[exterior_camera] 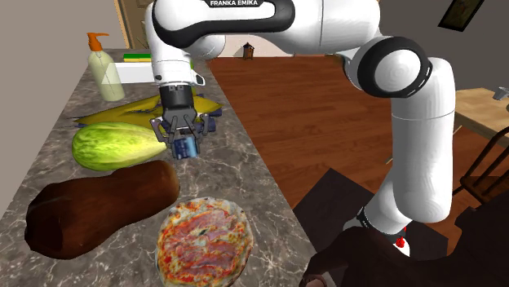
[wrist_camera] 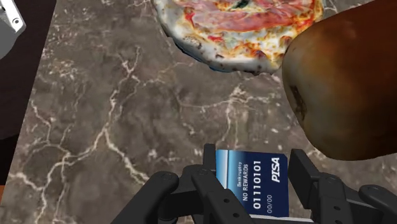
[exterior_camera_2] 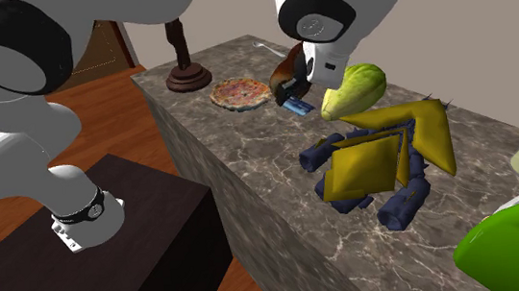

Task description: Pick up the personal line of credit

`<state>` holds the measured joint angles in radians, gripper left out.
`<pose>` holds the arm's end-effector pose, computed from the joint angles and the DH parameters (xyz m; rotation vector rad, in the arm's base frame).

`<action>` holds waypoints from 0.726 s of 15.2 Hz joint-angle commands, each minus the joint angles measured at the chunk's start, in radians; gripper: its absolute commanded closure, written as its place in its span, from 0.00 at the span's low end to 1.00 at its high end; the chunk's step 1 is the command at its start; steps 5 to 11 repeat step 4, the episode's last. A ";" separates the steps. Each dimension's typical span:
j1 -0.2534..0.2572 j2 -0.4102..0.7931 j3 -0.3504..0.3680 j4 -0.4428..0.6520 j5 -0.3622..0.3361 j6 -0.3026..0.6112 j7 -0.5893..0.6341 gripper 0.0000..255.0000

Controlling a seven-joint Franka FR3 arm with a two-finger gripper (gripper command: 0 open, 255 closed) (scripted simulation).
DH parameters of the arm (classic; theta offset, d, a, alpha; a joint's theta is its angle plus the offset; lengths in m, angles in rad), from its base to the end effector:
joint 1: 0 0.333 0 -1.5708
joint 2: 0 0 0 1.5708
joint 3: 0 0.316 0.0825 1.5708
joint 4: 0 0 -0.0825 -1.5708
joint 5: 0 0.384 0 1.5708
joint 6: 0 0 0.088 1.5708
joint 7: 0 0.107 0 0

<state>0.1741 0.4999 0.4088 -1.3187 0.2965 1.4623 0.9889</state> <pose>0.5608 0.3461 0.4581 -2.8231 0.6251 0.8462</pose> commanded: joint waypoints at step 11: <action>0.000 0.000 0.002 0.042 0.002 -0.040 0.015 1.00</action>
